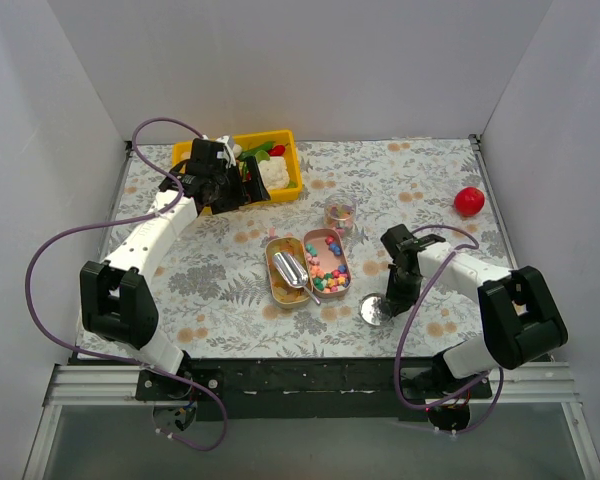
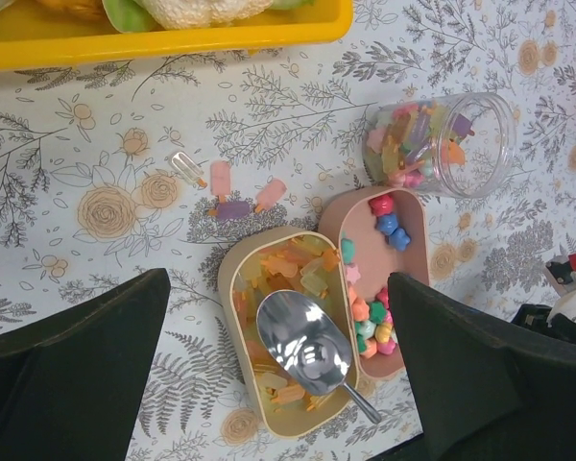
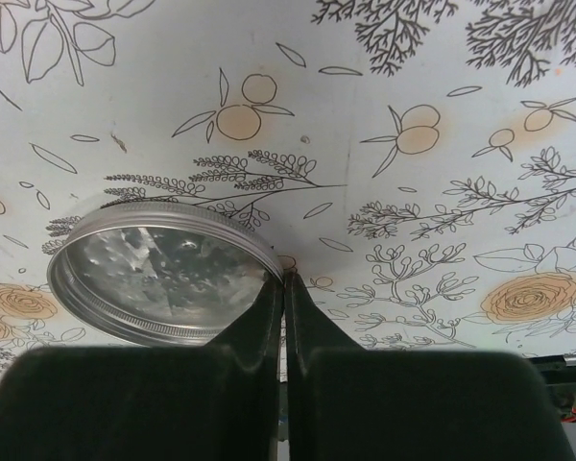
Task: Pack the candies
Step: Pick up the bottle lid at the center of the board.
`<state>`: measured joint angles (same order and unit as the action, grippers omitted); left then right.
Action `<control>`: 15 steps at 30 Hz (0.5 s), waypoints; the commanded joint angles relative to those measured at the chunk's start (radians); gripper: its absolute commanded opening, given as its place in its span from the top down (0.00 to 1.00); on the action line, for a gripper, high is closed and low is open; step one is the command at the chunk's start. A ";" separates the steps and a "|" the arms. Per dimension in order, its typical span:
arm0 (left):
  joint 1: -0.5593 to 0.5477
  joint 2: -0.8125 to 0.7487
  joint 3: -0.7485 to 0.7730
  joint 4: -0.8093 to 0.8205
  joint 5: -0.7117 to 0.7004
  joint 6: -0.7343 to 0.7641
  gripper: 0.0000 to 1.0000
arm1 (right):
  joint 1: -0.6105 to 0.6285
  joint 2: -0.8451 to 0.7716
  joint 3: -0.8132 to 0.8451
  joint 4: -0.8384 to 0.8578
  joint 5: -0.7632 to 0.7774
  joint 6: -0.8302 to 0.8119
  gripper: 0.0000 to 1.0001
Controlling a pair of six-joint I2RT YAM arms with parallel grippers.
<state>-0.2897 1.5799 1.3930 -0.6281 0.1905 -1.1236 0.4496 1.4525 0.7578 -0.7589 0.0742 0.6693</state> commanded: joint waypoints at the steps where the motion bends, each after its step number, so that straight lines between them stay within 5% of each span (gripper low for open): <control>1: 0.004 -0.054 0.035 -0.012 -0.011 0.015 0.02 | 0.001 0.005 -0.006 0.052 0.015 -0.004 0.99; 15: 0.004 -0.078 0.017 0.016 0.067 0.004 0.02 | -0.002 -0.193 0.208 -0.008 0.081 -0.100 0.99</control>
<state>-0.2897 1.5658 1.3930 -0.6277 0.2104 -1.1233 0.4500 1.3056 0.8837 -0.7605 0.1272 0.6182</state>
